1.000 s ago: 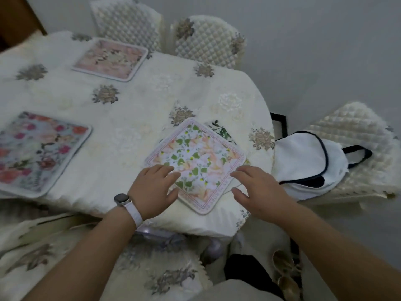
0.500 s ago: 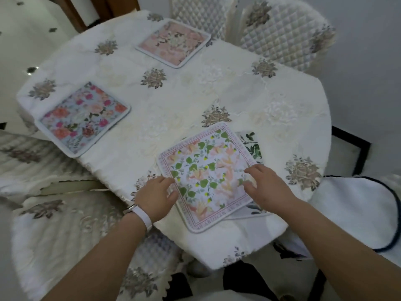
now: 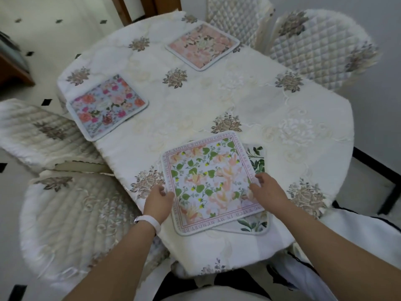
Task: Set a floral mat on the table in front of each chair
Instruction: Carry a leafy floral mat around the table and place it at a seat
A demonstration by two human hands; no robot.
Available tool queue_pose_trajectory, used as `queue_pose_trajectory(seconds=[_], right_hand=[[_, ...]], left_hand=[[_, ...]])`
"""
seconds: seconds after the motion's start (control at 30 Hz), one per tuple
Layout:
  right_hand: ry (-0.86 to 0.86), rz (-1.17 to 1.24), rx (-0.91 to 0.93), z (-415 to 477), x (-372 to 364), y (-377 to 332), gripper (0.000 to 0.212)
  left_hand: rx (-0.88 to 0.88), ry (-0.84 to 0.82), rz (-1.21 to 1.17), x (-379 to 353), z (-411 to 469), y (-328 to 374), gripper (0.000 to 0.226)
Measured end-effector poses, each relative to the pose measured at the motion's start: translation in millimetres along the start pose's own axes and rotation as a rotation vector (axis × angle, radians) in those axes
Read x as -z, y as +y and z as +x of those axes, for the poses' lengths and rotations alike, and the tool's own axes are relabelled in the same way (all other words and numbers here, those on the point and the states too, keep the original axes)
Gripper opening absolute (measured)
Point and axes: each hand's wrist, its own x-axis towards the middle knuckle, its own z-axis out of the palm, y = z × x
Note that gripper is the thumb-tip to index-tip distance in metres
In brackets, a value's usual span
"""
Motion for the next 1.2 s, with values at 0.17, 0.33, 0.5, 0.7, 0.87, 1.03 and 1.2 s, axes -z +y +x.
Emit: queue_pose_trajectory(seconds=[0.17, 0.33, 0.5, 0.7, 0.87, 1.03, 1.2], right_hand=[[0.01, 0.118, -0.062, 8.6, 5.1, -7.9, 0.048], [-0.046, 0.117, -0.069, 7.8, 4.0, -12.7, 0.031], [-0.084, 0.158, -0.058, 7.1, -8.3, -11.5, 0.03], [-0.057, 0.178, -0.039, 8.2, -12.9, -19.4, 0.029], [-0.04, 0.189, 0.026, 6.9, -9.8, -31.1, 0.023], [-0.054, 0.208, 0.085, 3.0, -15.8, -47.7, 0.026], [-0.096, 0.236, 0.117, -1.1, -28.1, -70.5, 0.02]], left_hand=[[0.077, 0.022, -0.158, -6.2, 2.0, 1.7, 0.037], [0.095, 0.029, -0.264, -12.8, -0.4, -6.9, 0.027], [0.104, 0.062, -0.3, -12.4, -8.2, -9.4, 0.029], [0.103, 0.054, -0.371, -10.1, -16.2, -8.0, 0.027], [0.097, 0.061, -0.448, -7.9, -19.3, -9.5, 0.025], [0.072, 0.117, -0.488, 8.0, -28.9, -10.9, 0.022], [0.106, 0.19, -0.593, 34.9, -44.5, -19.2, 0.023]])
